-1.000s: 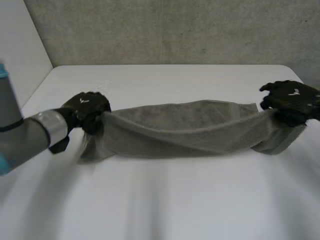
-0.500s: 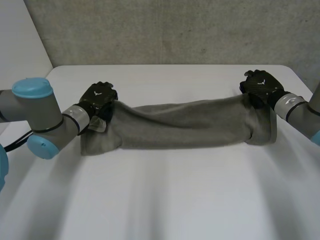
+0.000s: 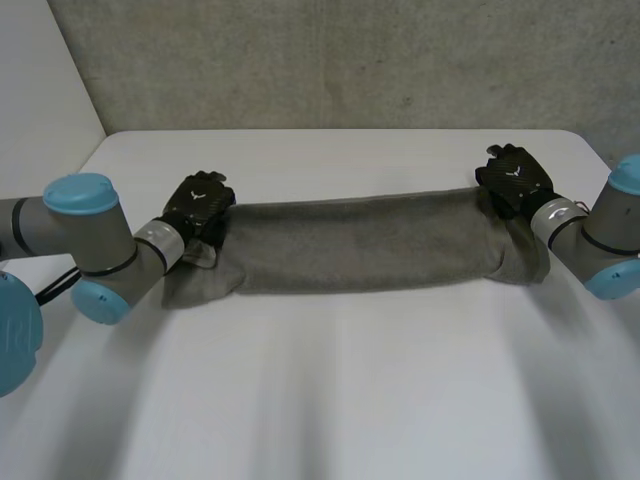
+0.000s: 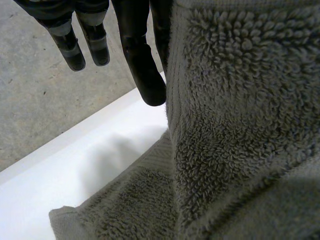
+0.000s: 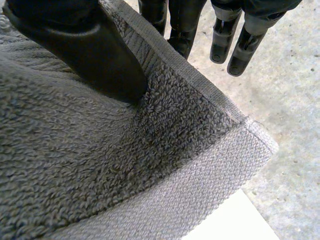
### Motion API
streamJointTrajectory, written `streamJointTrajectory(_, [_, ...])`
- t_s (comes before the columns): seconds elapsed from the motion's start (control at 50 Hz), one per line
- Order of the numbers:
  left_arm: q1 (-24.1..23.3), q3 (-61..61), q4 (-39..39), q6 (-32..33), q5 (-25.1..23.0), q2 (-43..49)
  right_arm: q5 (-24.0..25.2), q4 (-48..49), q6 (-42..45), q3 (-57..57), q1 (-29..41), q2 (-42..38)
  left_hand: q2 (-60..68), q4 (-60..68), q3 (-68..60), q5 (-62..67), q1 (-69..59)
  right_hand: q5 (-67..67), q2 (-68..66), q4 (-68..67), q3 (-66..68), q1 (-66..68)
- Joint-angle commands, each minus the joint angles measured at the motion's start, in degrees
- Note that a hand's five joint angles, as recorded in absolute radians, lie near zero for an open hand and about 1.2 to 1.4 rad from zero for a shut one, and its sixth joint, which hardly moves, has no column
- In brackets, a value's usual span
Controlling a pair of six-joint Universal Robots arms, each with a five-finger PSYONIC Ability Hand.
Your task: Fold the towel.
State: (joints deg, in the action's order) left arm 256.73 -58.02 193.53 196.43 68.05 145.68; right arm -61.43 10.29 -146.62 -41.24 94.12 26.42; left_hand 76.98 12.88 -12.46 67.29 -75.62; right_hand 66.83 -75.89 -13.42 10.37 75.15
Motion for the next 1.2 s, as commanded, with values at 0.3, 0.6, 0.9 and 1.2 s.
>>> streamJointTrajectory(0.3, [-0.1,0.4,3.8,0.1,3.8,0.0,-2.5,6.7,0.6,3.2,1.2,-3.5,-64.6,-2.9,2.5,-64.9,63.2,-66.8,65.9,3.4,-0.4,-65.2])
streamJointTrajectory(0.6, [0.3,-1.7,4.4,-0.1,4.5,-6.0,-6.4,8.2,-0.1,-0.1,1.4,2.6,-65.9,-2.9,2.5,-66.2,64.6,-66.8,65.9,3.4,-0.4,-65.2])
streamJointTrajectory(0.9, [2.1,-14.1,3.4,-0.2,5.1,-25.1,-5.5,5.3,-7.4,-24.9,0.6,27.3,-65.8,-2.9,2.5,-66.1,64.4,-66.8,65.9,3.4,-0.4,-65.2])
streamJointTrajectory(1.2, [2.2,-34.1,-9.0,0.1,10.7,-30.4,-4.5,-3.3,-6.7,-40.9,-5.1,33.4,-59.9,-2.9,2.5,-60.2,58.5,-64.1,63.1,3.4,-0.4,-62.4])
